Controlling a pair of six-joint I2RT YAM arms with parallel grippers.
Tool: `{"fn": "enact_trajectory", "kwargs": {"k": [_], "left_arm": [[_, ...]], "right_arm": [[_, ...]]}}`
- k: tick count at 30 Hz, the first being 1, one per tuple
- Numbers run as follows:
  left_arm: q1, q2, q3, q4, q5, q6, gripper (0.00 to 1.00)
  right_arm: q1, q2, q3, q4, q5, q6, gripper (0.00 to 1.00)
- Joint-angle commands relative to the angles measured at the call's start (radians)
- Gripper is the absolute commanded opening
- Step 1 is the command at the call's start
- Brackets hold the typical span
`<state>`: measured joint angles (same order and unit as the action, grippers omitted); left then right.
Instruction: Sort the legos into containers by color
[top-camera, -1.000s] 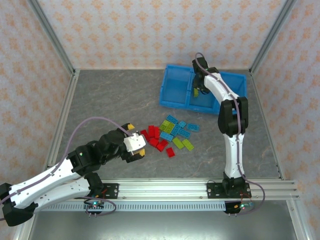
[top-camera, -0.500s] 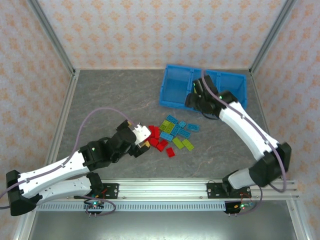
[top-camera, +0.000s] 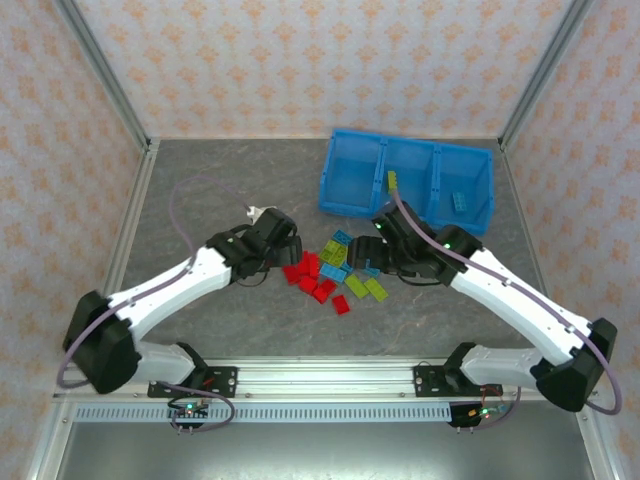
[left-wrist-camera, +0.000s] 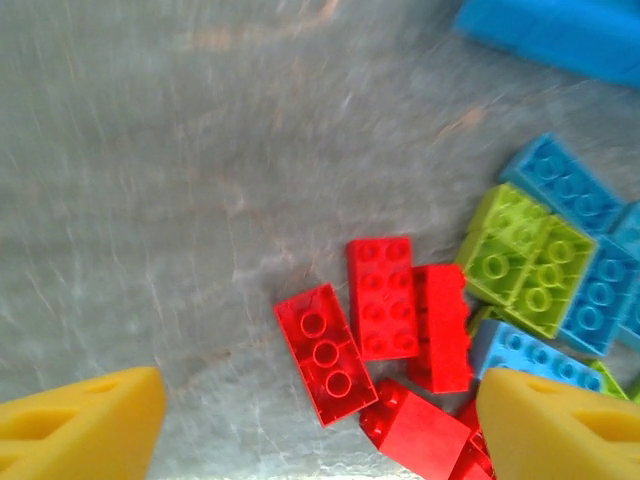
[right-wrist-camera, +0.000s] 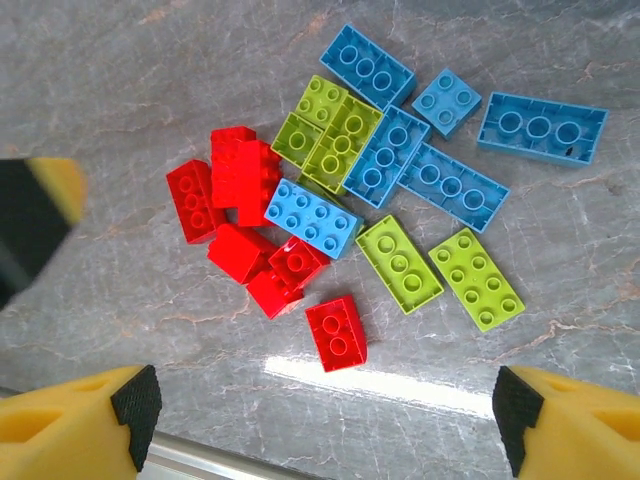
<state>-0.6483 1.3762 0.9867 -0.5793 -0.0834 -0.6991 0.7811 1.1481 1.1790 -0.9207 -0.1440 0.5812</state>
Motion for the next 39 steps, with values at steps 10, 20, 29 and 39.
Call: {"fn": "enact_trajectory", "kwargs": {"k": [10,20,29,39], "left_arm": [[0.033,0.292,0.04,0.07,0.132,-0.222,0.62],[0.033,0.325,0.019,0.064,0.117,-0.22,0.44],[0.033,0.287,-0.029,0.047,0.108,-0.192,0.41],[0.032,0.224,-0.029,0.039,0.112,-0.157,0.29]], "right_arm": [[0.004,-0.105,-0.034,-0.076,0.093,0.009,0.91],[0.004,-0.079,-0.025,-0.063,0.089,0.001,0.92],[0.004,-0.081,-0.024,-0.018,0.016,0.005,0.92],[0.004,-0.106,-0.038,0.006,-0.017,0.031,0.92]]}}
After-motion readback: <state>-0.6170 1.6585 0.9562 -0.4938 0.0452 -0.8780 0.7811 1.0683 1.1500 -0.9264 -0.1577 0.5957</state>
